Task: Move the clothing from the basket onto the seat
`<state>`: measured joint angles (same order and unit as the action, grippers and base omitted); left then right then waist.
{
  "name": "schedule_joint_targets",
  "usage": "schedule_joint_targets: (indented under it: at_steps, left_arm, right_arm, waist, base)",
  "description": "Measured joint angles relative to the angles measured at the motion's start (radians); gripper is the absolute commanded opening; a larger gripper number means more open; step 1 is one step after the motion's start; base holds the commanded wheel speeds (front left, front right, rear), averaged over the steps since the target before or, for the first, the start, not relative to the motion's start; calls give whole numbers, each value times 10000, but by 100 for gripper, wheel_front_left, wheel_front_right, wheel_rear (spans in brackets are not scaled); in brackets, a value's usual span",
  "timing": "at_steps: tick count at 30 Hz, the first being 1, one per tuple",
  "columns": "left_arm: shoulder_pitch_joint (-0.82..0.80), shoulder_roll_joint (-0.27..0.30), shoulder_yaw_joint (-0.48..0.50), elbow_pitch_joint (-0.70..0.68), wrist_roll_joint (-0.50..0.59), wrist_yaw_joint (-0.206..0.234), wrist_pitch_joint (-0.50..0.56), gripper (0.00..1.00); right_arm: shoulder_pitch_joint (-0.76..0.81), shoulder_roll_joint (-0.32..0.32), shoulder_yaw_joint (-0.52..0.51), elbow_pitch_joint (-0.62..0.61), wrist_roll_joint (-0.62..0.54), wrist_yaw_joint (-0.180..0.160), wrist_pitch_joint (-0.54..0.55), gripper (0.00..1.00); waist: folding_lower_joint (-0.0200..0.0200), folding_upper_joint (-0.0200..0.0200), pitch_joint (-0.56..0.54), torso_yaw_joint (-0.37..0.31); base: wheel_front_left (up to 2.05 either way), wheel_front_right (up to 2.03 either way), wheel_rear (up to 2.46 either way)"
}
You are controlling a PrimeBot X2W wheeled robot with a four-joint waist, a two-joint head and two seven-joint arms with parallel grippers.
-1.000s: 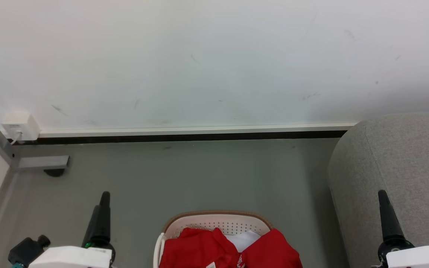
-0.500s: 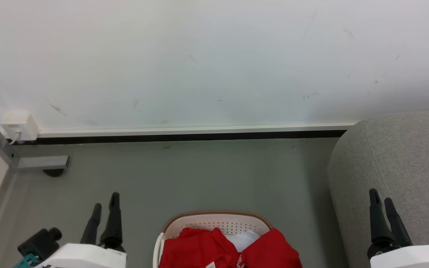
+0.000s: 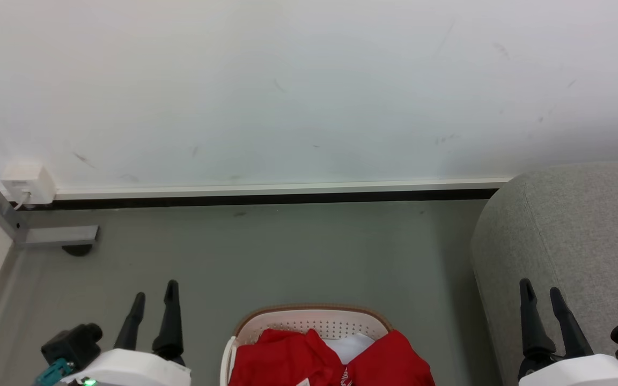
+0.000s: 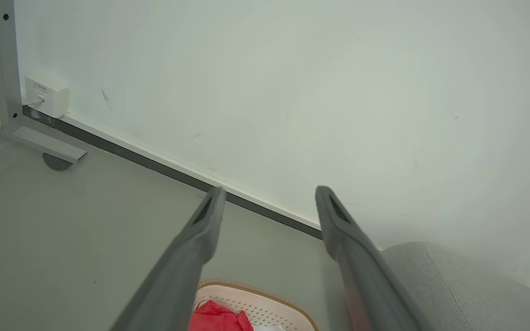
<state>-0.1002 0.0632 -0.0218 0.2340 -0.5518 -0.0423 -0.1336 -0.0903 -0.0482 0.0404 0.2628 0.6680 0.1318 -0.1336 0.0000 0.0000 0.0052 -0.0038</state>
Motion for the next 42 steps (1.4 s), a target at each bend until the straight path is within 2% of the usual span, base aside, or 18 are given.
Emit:
schedule_joint_targets:
  at_steps: [23,42]
  left_arm:
    - [-85,117,-261,-130,2261,186,-546,100]
    - [-97,107,-311,-174,3762,403,-922,100]
  right_arm:
    - [-204,13,261,309,-2359,0,-539,100]
    - [-283,8,500,209,-3526,0,-940,100]
  waist:
    - [0,1,-33,46]
    - [0,1,-44,65]
  base:
    - [0,0,0]
    - [0,0,0]
